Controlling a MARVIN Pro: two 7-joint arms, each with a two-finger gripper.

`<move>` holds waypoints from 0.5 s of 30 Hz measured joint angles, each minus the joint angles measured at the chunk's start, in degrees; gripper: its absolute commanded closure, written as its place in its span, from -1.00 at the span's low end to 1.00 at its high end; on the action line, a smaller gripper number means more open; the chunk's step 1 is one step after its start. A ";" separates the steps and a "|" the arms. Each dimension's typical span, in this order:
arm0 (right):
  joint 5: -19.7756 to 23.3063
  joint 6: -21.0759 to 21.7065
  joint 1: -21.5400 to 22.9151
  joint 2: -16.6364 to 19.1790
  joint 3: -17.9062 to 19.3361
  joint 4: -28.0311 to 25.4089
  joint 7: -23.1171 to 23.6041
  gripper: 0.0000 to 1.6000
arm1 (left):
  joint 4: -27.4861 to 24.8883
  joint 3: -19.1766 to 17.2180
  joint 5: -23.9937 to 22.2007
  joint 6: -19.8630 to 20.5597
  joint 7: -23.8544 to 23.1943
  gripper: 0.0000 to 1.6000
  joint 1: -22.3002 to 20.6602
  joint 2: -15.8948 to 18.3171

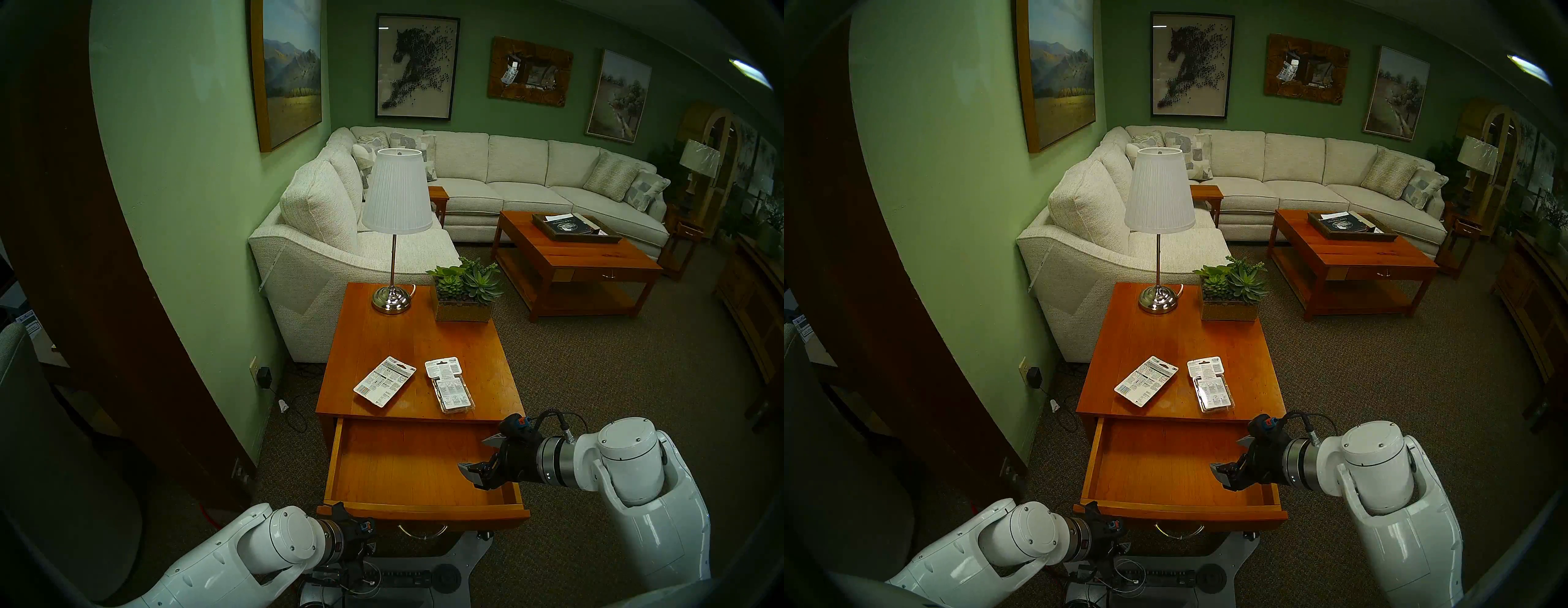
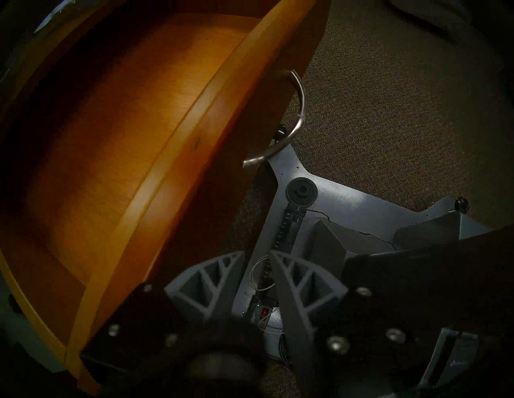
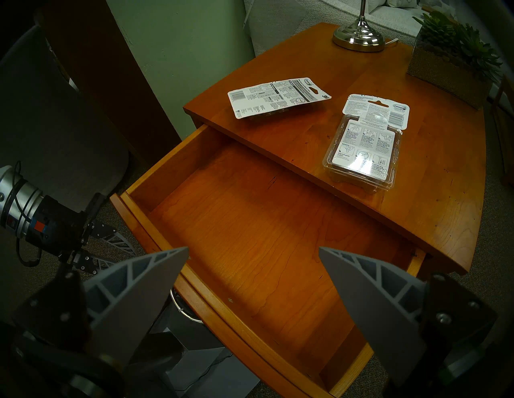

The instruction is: Open the drawer, take out the contents and close the drawer

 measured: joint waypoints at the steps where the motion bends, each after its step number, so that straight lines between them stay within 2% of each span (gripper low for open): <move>1: 0.01 0.00 0.00 0.01 0.00 0.00 -0.01 -1.00 | 0.02 0.31 0.51 -0.21 0.71 0.40 -0.01 -0.12; 2: 0.02 0.01 0.00 0.01 0.00 0.00 -0.02 -1.00 | 0.07 0.43 0.70 -0.29 0.95 0.40 -0.02 -0.19; 3: 0.02 0.01 0.00 0.01 0.00 -0.01 -0.02 -1.00 | 0.12 0.56 0.88 -0.36 1.18 0.51 -0.03 -0.25; 6: 0.04 0.01 0.00 0.02 -0.01 -0.01 -0.04 -1.00 | 0.31 0.90 1.42 -0.54 1.90 0.55 -0.08 -0.47; 7: 0.05 0.01 0.00 0.02 -0.01 -0.01 -0.04 -1.00 | 0.34 0.95 1.51 -0.56 2.02 0.69 -0.10 -0.51; 8: 0.05 0.01 0.00 0.03 -0.01 -0.01 -0.04 -1.00 | 0.38 0.99 1.61 -0.57 2.13 0.69 -0.14 -0.57; 9: 0.06 0.01 0.00 0.03 -0.01 -0.01 -0.05 -1.00 | 0.43 1.02 1.71 -0.59 2.24 0.93 -0.18 -0.62; 10: 0.07 0.02 0.00 0.03 -0.01 -0.01 -0.05 -1.00 | 0.49 1.03 1.82 -0.59 2.35 1.00 -0.27 -0.69; 15: 0.10 0.02 0.00 0.05 -0.01 -0.02 -0.07 -1.00 | 0.99 1.03 2.18 -0.59 2.58 1.00 -0.81 -1.03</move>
